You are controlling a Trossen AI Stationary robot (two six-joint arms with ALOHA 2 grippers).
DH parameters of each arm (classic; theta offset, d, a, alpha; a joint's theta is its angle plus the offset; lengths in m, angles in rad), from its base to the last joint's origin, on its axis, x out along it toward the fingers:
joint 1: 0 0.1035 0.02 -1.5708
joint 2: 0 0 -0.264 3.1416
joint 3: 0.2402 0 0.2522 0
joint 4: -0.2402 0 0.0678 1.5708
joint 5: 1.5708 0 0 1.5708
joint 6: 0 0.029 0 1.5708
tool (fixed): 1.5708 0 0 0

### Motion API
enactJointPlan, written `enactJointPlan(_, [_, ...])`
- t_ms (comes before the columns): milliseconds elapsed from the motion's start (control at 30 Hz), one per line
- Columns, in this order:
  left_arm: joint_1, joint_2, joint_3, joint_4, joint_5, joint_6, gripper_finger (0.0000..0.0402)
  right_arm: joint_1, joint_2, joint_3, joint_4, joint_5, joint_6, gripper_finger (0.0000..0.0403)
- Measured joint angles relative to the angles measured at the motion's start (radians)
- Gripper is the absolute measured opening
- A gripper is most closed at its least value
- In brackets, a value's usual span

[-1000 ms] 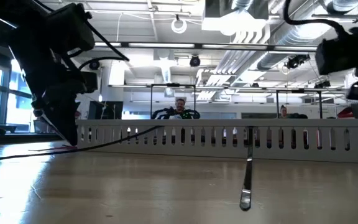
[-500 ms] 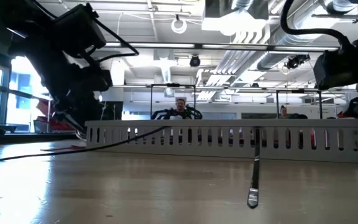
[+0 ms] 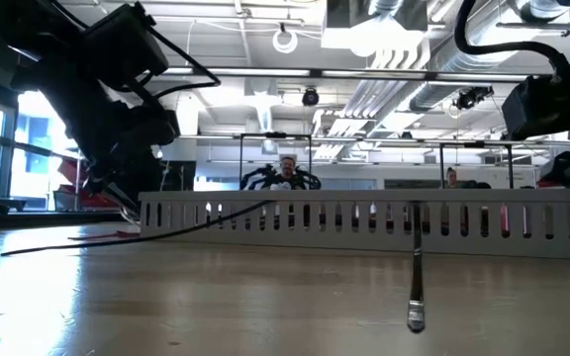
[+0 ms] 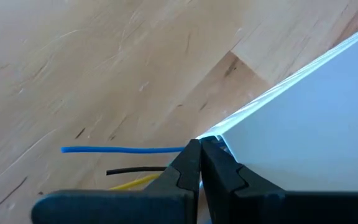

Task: Ziptie cables
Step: Close the white cable duct

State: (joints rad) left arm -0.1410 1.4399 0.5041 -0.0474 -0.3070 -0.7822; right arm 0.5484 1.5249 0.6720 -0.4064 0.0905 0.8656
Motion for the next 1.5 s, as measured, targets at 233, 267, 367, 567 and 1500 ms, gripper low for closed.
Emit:
enactJointPlan(233, [-0.006, -0.015, 0.015, -0.095, -0.007, -0.024, 0.0000, 0.010, -0.004, 0.076, -0.206, 0.034, 0.034, 0.0000])
enactJointPlan(267, [-0.007, -0.020, 0.015, -0.107, -0.011, -0.025, 0.0000, 0.018, -0.008, 0.094, -0.242, 0.042, 0.056, 0.0000])
enactJointPlan(367, [-0.007, -0.038, 0.012, -0.144, -0.009, -0.025, 0.0000, 0.049, -0.010, 0.129, -0.347, 0.048, 0.140, 0.0000])
enactJointPlan(567, [-0.006, -0.060, 0.011, -0.169, -0.032, -0.026, 0.0000, 0.128, -0.006, 0.134, -0.375, 0.092, 0.332, 0.0000])
enactJointPlan(1500, [-0.122, 0.055, 0.001, 0.085, -0.203, -0.162, 0.0000, 0.195, 0.128, 0.130, -0.391, 0.383, 0.861, 0.0000])
